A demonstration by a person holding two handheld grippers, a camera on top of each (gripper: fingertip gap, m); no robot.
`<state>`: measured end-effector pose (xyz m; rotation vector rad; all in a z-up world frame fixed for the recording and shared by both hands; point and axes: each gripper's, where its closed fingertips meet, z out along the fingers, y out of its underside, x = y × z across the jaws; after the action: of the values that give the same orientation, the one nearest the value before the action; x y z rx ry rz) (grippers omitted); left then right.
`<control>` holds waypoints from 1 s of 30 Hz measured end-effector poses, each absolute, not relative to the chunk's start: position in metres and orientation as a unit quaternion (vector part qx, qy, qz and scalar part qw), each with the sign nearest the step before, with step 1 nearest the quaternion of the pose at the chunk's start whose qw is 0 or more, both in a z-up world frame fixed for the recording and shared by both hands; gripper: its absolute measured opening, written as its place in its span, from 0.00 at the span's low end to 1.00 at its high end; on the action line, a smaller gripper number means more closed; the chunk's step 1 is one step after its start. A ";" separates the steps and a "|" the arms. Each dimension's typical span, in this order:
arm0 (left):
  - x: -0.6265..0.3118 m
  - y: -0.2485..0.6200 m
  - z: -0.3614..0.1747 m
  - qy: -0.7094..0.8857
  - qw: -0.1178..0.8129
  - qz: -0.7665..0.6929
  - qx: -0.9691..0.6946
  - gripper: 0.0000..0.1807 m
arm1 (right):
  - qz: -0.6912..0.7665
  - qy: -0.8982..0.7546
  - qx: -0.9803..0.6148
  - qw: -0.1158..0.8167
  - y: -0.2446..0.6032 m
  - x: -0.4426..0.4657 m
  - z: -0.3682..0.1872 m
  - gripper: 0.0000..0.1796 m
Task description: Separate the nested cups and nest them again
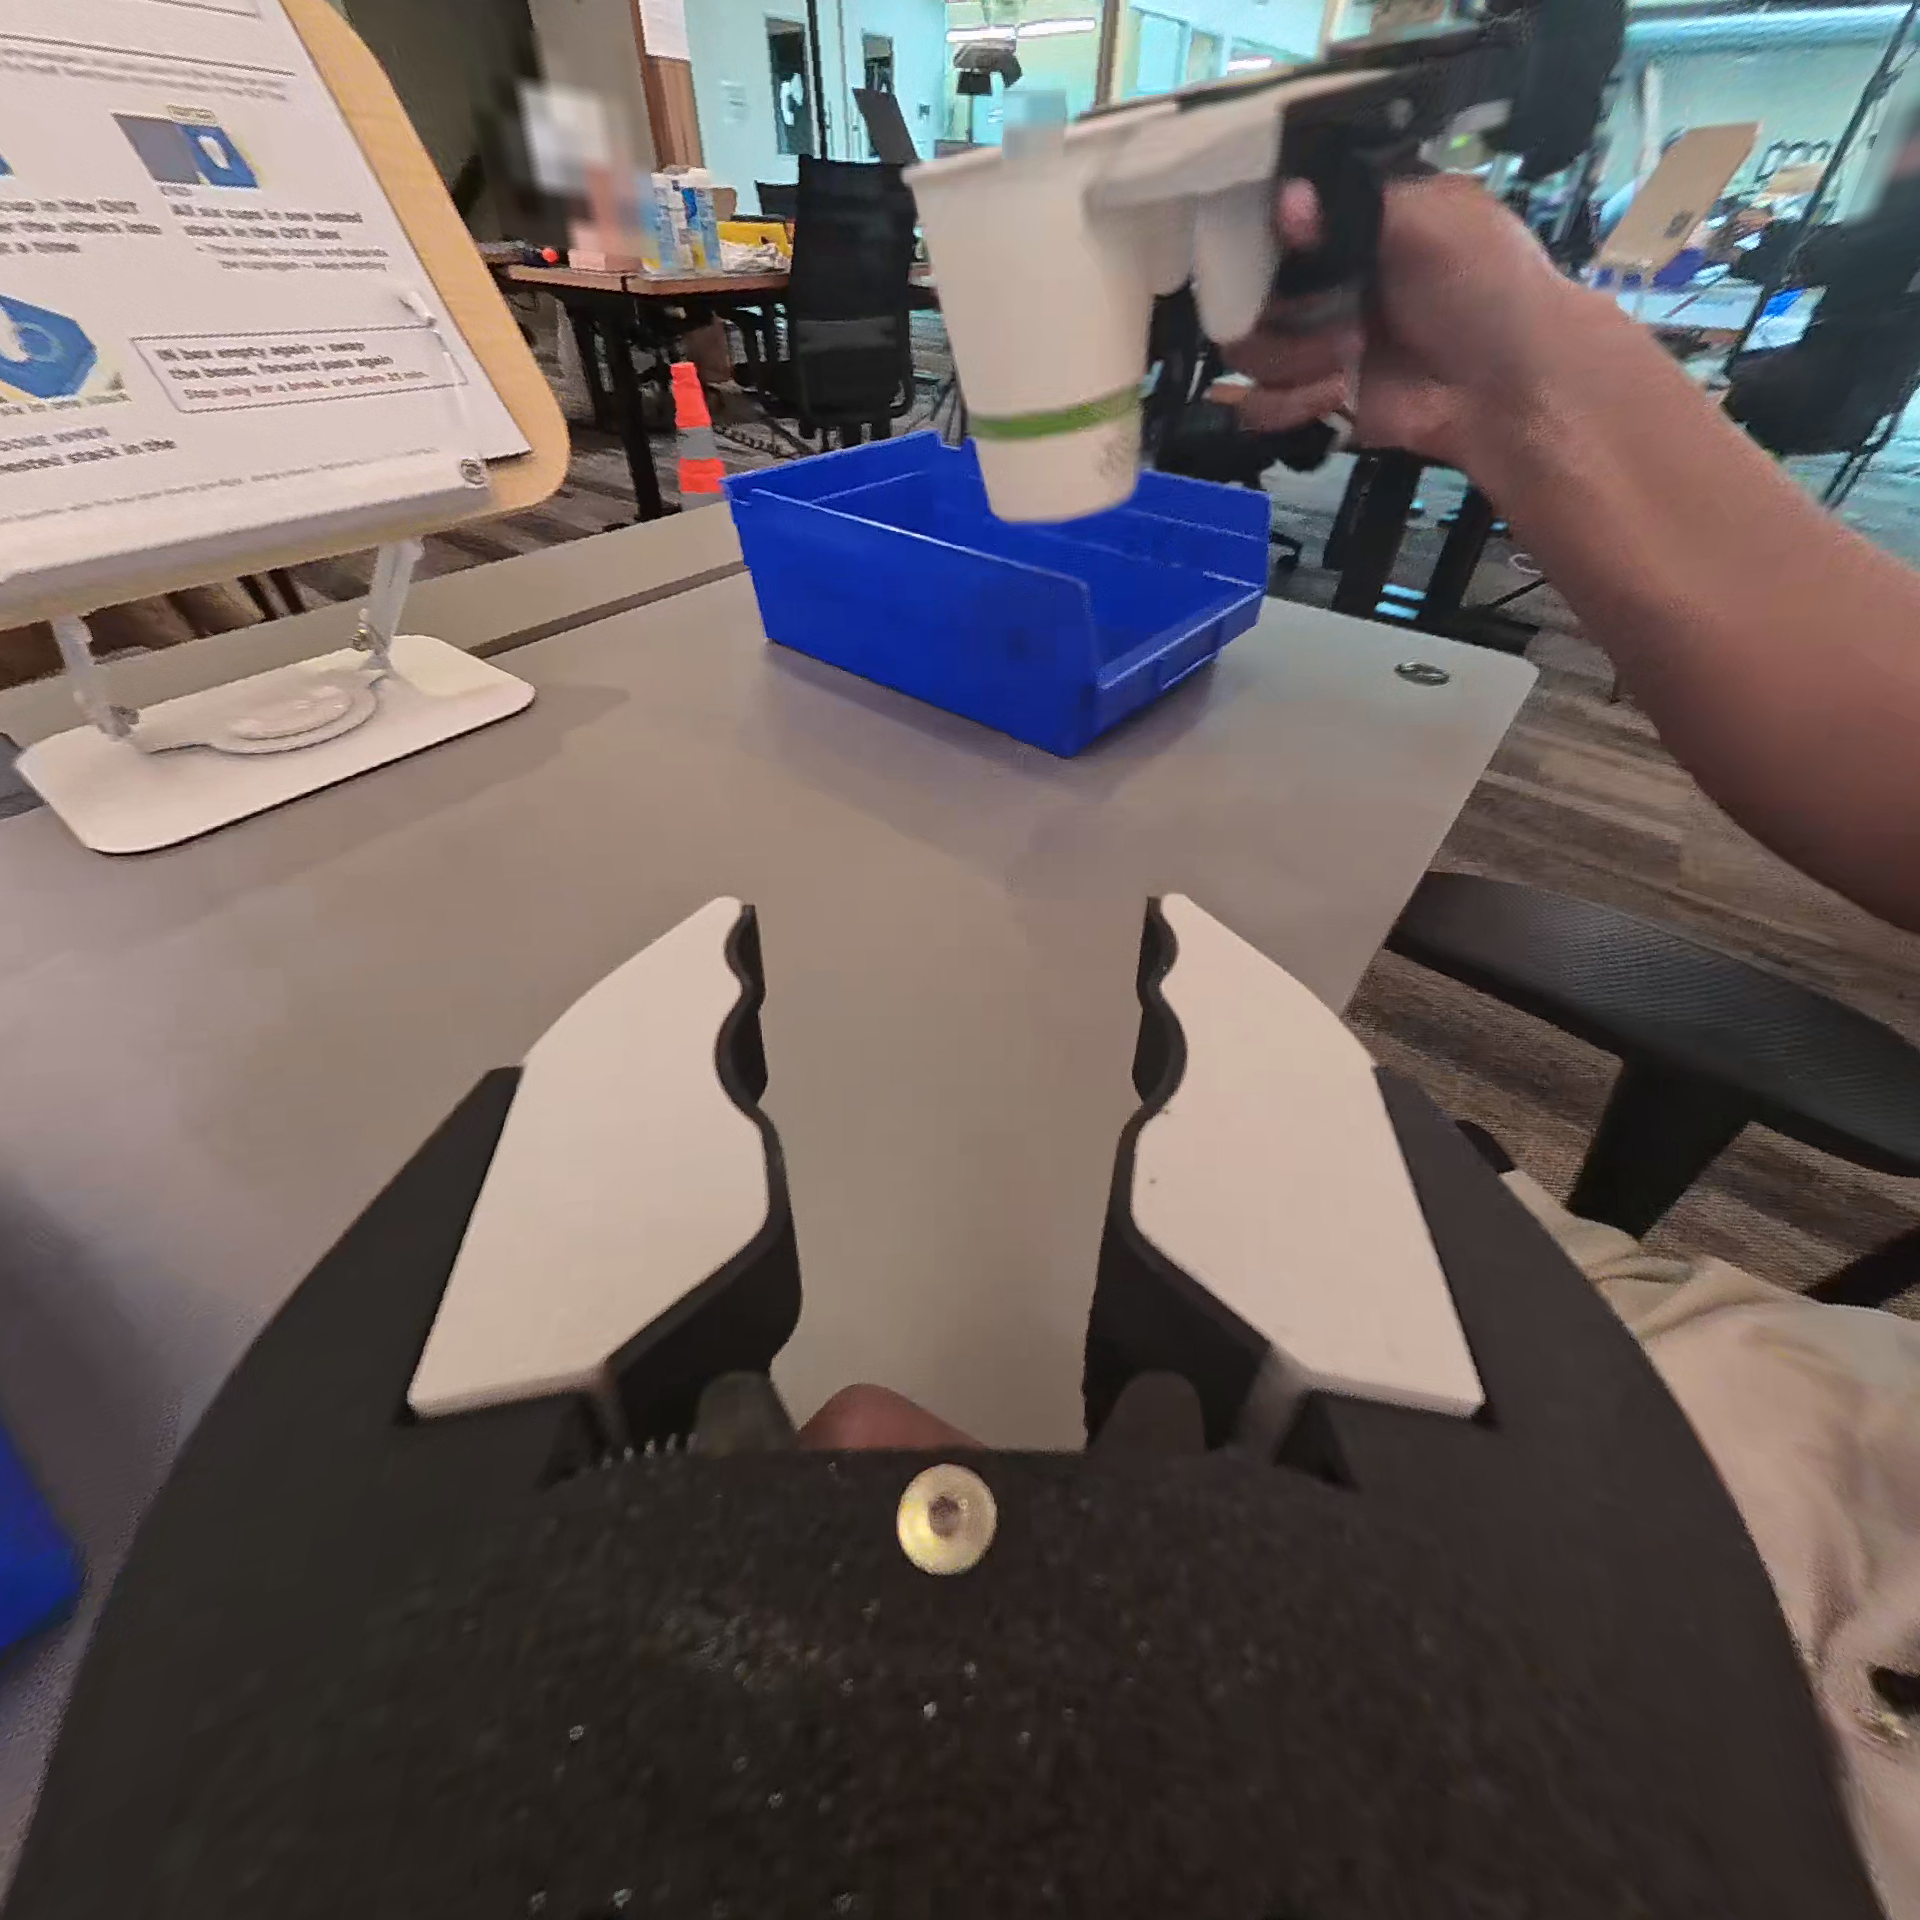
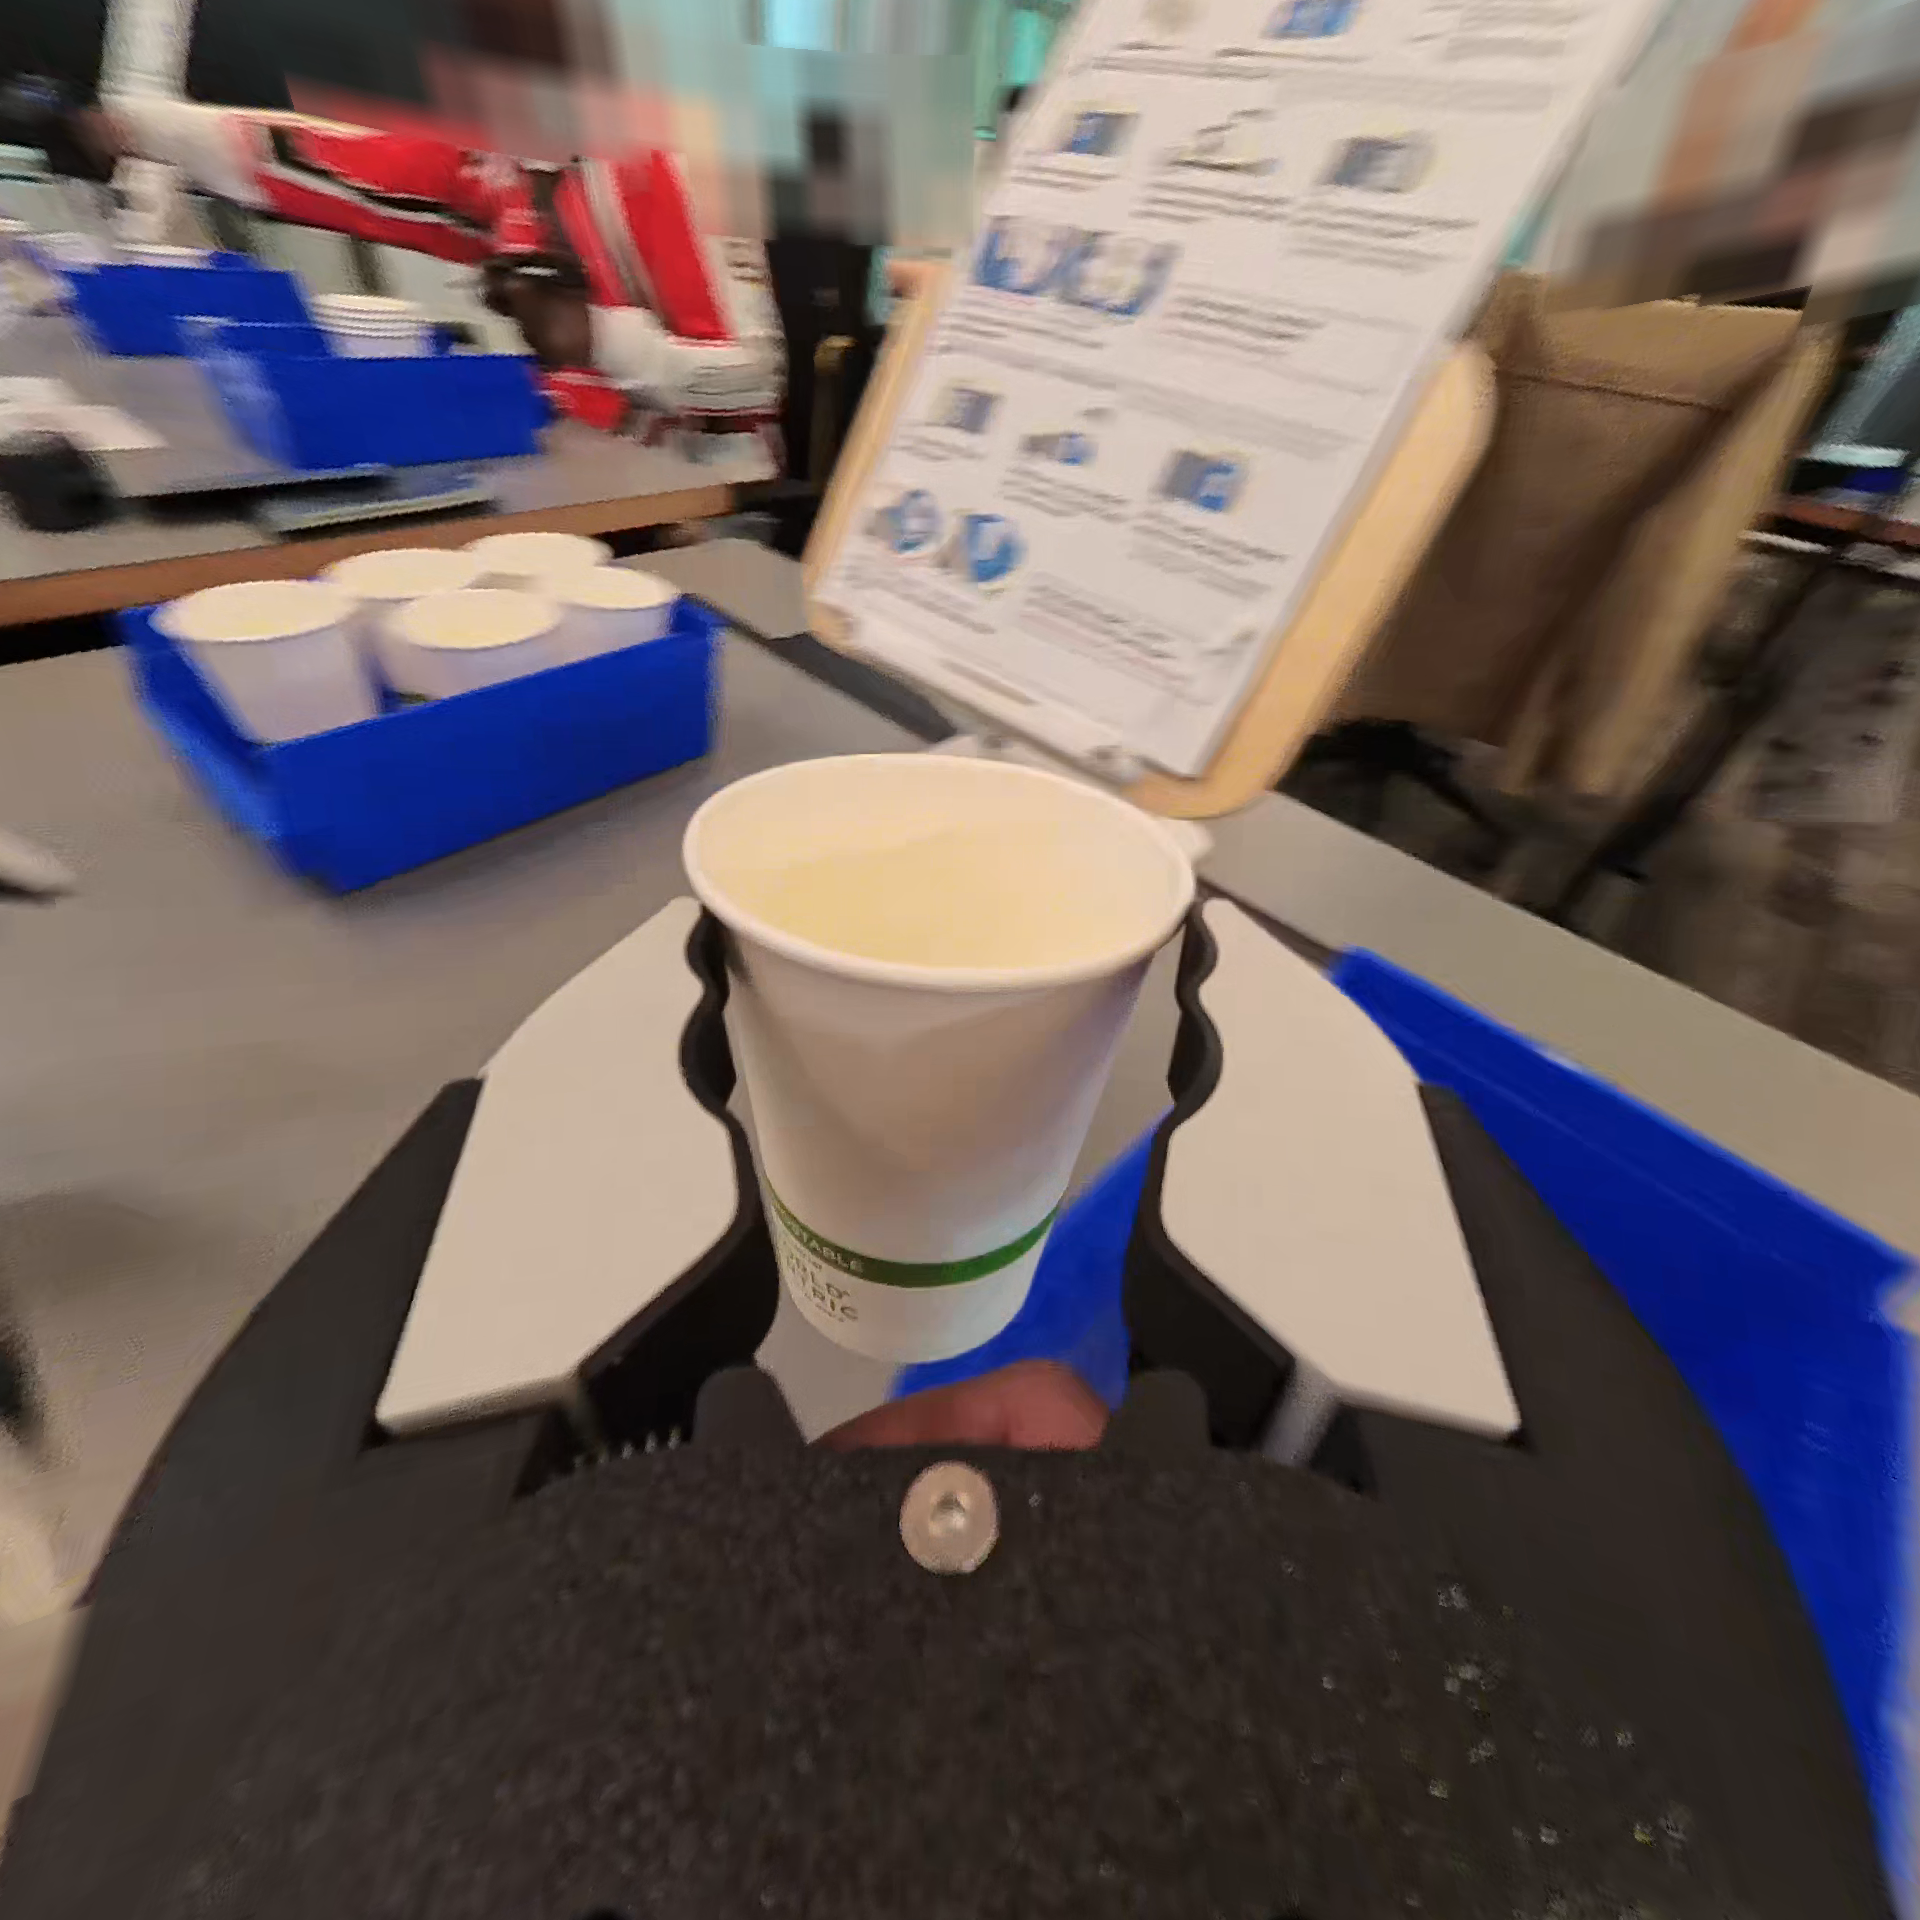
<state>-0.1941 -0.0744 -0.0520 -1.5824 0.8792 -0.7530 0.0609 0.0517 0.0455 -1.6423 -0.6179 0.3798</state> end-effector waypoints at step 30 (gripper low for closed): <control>-0.221 -0.033 -0.067 0.282 0.590 -0.258 -0.711 0.36 | -0.032 -0.013 -0.822 0.568 0.199 0.210 -0.091 0.47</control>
<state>-0.2214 -0.0331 -0.0674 -1.6564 0.6577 -0.6006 0.2101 0.1994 -0.0909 -1.9320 -0.0305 -0.0756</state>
